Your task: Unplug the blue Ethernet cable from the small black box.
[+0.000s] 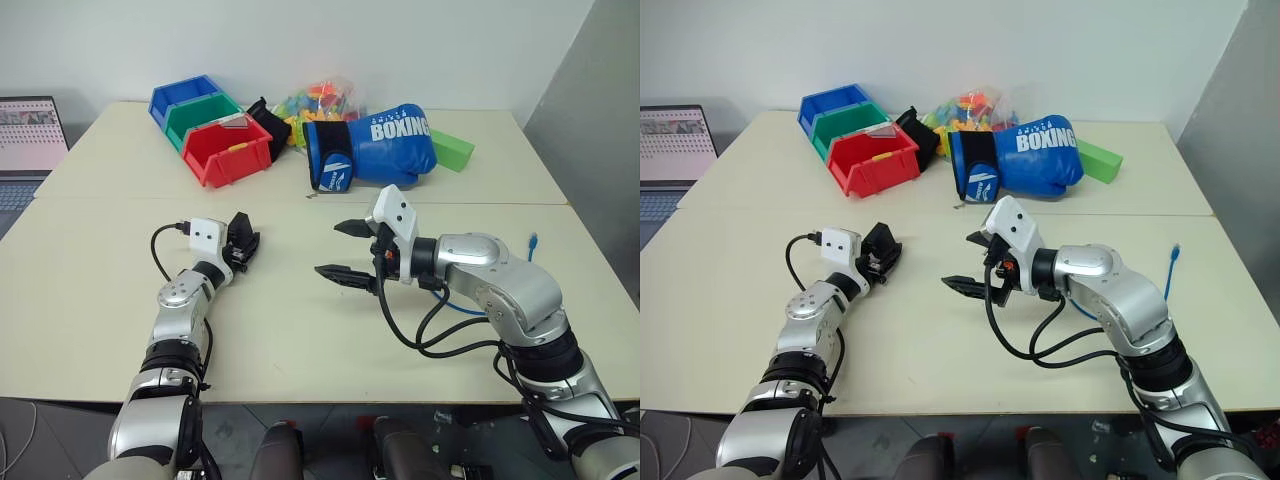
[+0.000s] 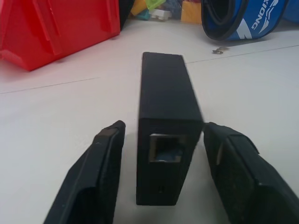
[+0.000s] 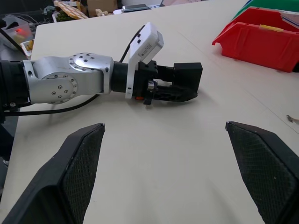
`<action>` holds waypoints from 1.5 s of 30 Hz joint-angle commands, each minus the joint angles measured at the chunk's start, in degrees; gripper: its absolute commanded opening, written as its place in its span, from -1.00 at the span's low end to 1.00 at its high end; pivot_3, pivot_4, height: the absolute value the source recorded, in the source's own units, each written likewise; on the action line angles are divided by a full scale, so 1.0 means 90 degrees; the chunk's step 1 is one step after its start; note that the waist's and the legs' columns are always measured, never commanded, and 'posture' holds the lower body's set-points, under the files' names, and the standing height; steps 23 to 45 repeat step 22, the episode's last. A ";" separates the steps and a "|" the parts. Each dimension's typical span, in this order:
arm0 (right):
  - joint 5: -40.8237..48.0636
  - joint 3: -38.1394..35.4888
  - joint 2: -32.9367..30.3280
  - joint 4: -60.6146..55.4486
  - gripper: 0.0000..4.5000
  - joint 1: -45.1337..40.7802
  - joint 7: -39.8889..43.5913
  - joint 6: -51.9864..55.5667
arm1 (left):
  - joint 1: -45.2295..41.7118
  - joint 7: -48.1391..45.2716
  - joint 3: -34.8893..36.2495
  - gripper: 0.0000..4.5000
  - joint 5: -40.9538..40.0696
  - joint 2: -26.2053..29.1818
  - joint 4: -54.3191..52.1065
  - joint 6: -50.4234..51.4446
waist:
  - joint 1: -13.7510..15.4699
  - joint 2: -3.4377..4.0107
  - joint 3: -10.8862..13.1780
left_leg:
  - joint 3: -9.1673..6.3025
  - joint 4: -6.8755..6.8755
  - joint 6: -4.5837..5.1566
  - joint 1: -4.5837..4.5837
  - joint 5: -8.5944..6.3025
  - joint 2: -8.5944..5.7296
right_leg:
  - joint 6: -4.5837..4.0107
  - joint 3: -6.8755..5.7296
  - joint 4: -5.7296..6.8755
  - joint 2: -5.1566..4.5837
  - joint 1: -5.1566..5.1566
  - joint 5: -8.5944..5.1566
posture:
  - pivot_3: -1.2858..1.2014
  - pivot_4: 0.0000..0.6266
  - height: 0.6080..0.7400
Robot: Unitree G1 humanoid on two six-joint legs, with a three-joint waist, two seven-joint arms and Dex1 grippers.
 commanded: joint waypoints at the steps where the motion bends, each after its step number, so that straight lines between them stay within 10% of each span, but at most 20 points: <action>1: 0.0073 -0.0111 0.0054 -0.0358 0.95 0.0166 -0.0165 0.0118 | 0.0662 -0.0073 0.0133 0.49 -0.0100 0.0253 -0.1029 0.0349 | -0.0030 0.0000 0.0000 | 0.0000 -0.0001 0.0000 0.0001 0.0000 0.0000 | -0.0002 0.0002 0.0000 0.0000 0.0000 0.0001 | 0.03 -0.52 1.00; 10: 0.0182 -0.0813 -0.0592 -0.0714 0.95 0.1246 -0.0086 0.0015 | 0.2491 -0.0910 0.0406 0.49 -0.0573 0.1725 -0.4468 0.2635 | -0.0097 -0.0006 -0.0001 | -0.0009 -0.0004 -0.0001 0.0002 0.0001 0.0004 | 0.0014 0.0016 0.0000 -0.0005 0.0003 -0.0009 | 0.03 -0.52 1.00; 21: 0.0448 -0.1892 -0.1925 -0.0243 0.95 0.1882 0.0975 -0.0636 | 0.2892 -0.2368 0.1470 0.49 -0.1645 0.3438 -0.5472 0.3976 | -0.0098 -0.0003 0.0004 | 0.0001 -0.0010 0.0000 0.0009 0.0000 0.0002 | 0.0024 0.0015 -0.0009 -0.0006 0.0002 -0.0018 | 0.03 -0.52 1.00; 45: 0.0440 -0.1909 -0.1992 -0.0197 0.95 0.1882 0.1025 -0.0670 | 0.2853 -0.2424 0.1490 0.49 -0.1713 0.3483 -0.5497 0.4044 | -0.0098 -0.0003 0.0004 | 0.0002 -0.0011 0.0000 0.0009 0.0000 0.0002 | 0.0023 0.0016 -0.0009 -0.0006 0.0001 -0.0018 | 0.03 -0.52 1.00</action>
